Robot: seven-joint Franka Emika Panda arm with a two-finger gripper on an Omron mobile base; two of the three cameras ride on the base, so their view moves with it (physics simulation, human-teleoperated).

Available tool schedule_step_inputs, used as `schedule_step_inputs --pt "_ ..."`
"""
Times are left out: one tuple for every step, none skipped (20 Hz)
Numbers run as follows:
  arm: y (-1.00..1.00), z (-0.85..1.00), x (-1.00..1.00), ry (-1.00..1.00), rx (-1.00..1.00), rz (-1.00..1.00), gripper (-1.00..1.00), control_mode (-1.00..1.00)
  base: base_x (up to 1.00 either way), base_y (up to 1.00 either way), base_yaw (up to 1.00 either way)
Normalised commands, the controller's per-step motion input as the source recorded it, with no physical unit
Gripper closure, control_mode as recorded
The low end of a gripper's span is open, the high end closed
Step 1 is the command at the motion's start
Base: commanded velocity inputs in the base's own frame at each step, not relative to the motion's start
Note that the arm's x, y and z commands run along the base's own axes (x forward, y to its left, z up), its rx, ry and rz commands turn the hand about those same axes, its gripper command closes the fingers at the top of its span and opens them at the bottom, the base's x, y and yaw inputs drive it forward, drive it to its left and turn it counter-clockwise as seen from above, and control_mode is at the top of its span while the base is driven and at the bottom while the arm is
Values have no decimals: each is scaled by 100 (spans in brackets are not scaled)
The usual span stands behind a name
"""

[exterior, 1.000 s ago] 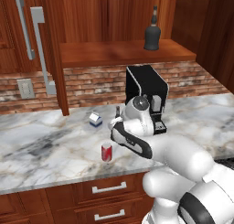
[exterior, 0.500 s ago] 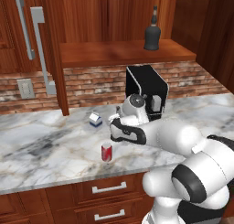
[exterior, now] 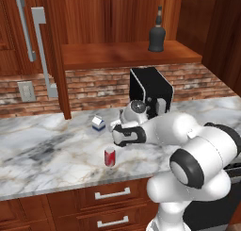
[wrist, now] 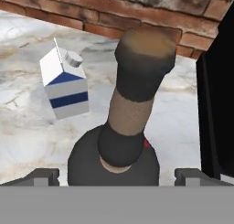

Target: Sort all alcoholic drinks to one cabinet, and non-alcoholic drinks to the other.

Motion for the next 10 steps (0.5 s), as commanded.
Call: schedule_step_inputs --pt "0 -33 21 0 0 0 -100 -100 0 0 0" --pt "0 -33 23 0 0 0 -100 -100 0 0 0" --pt "0 -31 14 0 0 0 -100 -100 0 0 0" --pt "0 -29 15 0 0 0 -100 -100 0 0 0" --pt "1 -29 11 0 0 0 -100 -100 0 0 0" --pt "0 -24 7 0 0 0 -100 -100 0 0 0" --pt "0 -21 8 0 0 0 -100 -100 0 0 0" --pt "0 -12 7 0 0 0 -100 -100 0 0 0" --pt "0 -11 4 0 0 0 -100 -100 0 0 0" --pt "0 -3 5 0 0 0 -100 -100 0 0 0"
